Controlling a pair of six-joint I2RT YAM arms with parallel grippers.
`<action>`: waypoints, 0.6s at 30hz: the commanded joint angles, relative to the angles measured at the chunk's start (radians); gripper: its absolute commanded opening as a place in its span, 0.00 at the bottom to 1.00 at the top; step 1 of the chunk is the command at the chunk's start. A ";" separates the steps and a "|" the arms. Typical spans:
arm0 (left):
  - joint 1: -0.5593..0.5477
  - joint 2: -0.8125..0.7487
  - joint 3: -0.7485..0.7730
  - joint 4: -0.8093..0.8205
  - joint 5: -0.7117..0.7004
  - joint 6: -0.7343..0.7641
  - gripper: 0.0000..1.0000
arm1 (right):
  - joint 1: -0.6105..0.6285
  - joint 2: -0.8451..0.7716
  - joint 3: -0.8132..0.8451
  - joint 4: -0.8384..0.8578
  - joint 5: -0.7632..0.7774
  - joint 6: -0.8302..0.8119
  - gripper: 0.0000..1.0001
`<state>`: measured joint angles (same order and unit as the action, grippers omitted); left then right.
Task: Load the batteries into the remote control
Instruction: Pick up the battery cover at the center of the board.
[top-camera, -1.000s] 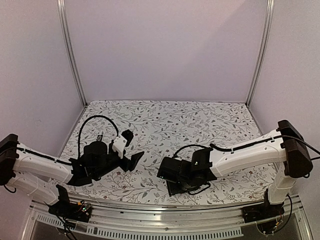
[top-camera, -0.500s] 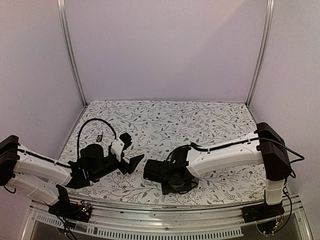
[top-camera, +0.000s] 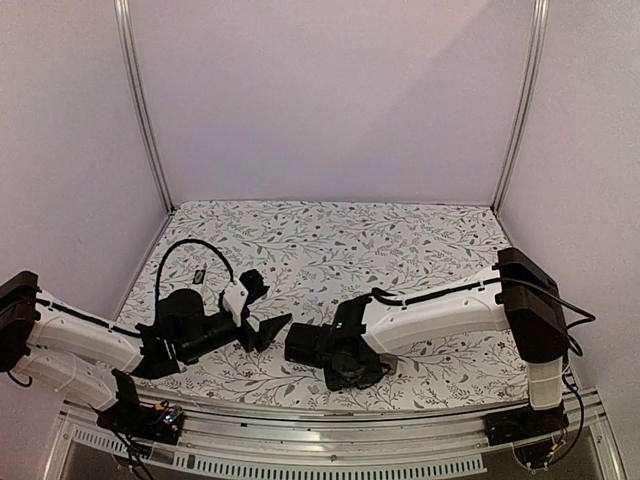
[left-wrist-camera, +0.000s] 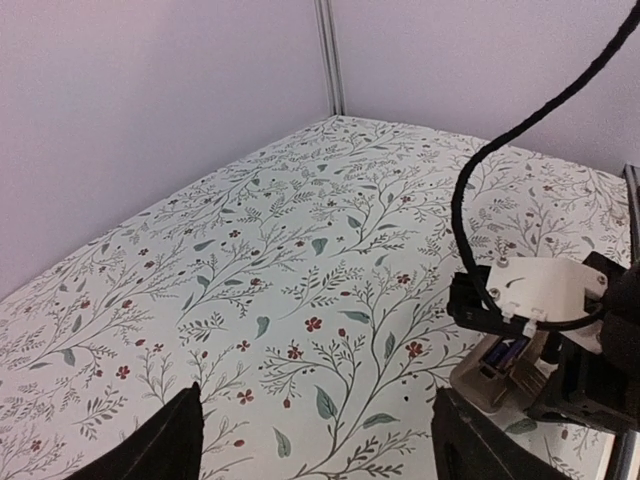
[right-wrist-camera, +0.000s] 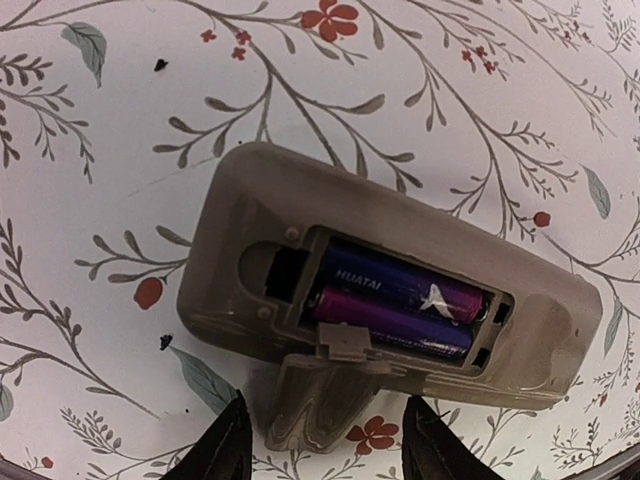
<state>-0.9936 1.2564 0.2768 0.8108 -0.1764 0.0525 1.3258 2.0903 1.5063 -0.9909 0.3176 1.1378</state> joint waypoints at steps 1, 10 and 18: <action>0.013 -0.011 -0.022 0.025 0.034 0.015 0.78 | -0.010 0.016 -0.003 0.006 0.005 -0.013 0.48; 0.012 0.000 -0.019 0.025 0.059 0.028 0.78 | -0.032 0.015 -0.034 0.039 -0.002 -0.035 0.42; 0.011 0.005 -0.019 0.021 0.073 0.035 0.78 | -0.036 0.016 -0.045 0.054 -0.008 -0.049 0.26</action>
<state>-0.9936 1.2564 0.2699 0.8185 -0.1223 0.0769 1.3060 2.0903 1.4925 -0.9405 0.3092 1.0958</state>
